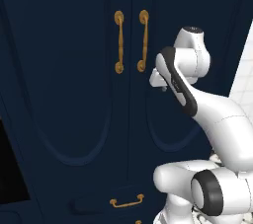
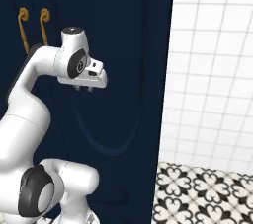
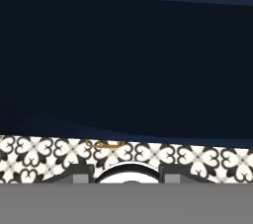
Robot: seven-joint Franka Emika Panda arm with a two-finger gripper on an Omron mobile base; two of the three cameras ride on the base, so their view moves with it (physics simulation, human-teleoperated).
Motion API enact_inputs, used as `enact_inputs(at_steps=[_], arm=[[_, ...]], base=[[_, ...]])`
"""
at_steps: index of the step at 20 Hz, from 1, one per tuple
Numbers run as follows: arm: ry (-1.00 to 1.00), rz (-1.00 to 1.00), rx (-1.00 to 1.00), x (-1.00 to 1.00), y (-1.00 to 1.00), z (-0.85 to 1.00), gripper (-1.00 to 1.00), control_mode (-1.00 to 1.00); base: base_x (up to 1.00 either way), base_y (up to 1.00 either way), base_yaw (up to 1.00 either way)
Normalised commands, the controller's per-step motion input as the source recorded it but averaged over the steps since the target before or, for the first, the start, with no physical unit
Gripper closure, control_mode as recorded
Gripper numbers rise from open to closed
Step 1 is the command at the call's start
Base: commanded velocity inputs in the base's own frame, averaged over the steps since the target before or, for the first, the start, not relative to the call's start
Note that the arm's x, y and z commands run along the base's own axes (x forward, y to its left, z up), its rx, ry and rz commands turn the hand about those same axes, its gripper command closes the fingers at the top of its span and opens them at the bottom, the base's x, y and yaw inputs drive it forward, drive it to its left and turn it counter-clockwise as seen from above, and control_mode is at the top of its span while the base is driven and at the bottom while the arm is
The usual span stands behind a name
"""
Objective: Navigate to the toaster oven.
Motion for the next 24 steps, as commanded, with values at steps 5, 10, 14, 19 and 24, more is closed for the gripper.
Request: enact_inputs(at_steps=[5, 10, 14, 19, 24], arm=[[0.0, 0.0, 0.0, 0.0, 0.0, 0.0, -1.0, 1.0], [0.0, 0.0, 0.0, 0.0, 0.0, 0.0, -1.0, 1.0], [0.0, 0.0, 0.0, 0.0, 0.0, 0.0, -1.0, 1.0], [0.0, 0.0, 0.0, 0.0, 0.0, 0.0, -1.0, 1.0], [0.0, 0.0, 0.0, 0.0, 0.0, 0.0, -1.0, 1.0]], base=[[-0.04, 0.0, 0.03], [-0.61, 0.0, 0.41], [-0.54, 0.0, 0.63], [-0.24, 0.04, 0.68], [-0.14, 0.03, 0.69]])
